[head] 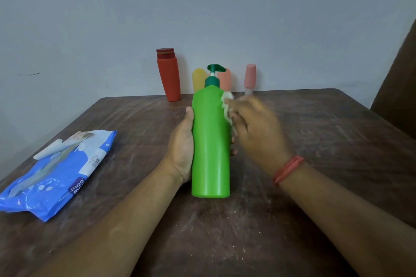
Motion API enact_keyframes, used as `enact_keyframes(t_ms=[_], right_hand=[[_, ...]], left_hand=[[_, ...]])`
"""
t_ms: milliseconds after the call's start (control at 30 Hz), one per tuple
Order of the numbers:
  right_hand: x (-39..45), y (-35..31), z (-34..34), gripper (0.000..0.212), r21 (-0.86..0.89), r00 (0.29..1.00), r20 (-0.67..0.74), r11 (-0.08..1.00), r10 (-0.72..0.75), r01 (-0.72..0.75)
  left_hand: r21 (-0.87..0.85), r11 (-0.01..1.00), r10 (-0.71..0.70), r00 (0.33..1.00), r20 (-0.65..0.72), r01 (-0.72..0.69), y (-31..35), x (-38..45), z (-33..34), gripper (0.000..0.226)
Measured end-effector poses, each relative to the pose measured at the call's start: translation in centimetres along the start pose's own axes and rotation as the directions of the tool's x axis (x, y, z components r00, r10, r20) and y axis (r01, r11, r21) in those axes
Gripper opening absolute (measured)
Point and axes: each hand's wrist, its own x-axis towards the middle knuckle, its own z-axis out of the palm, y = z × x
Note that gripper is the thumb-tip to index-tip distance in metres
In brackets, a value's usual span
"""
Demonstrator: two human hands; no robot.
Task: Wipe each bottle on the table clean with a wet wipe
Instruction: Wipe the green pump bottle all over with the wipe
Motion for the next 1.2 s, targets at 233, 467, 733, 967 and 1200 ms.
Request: enact_keyframes(t_ms=[233, 467, 733, 967, 1200], right_hand=[[-1.3, -0.6, 0.5, 0.018, 0.141, 0.996, -0.006, 0.986, 0.087, -0.085], [-2.4, -2.5, 1.7, 0.025, 0.175, 0.959, 0.269, 0.984, -0.088, 0.041], [-3.0, -2.5, 1.2, 0.011, 0.064, 0.938, 0.289, 0.981, -0.193, 0.182], [-2.8, -4.0, 1.4, 0.026, -0.129, 0.806, 0.115, 0.796, -0.581, 0.592], [-2.1, -2.6, 0.4, 0.02, -0.206, 0.829, 0.074, 0.805, -0.554, 0.557]], left_hand=[[-0.026, 0.996, 0.079, 0.972, -0.221, -0.087, 0.0, 0.3, 0.4, 0.069], [-0.227, 0.959, 0.049, 0.887, -0.458, -0.17, 2.6, 0.7, -2.7, 0.081], [-0.437, 0.847, 0.026, 0.844, -0.535, -0.303, 3.8, 0.8, -3.4, 0.07], [-0.552, 0.821, -0.116, 0.903, -0.414, -0.148, 3.1, 0.4, -0.9, 0.08], [-0.556, 0.81, -0.134, 0.865, -0.483, -0.185, 3.6, 0.6, -0.2, 0.066]])
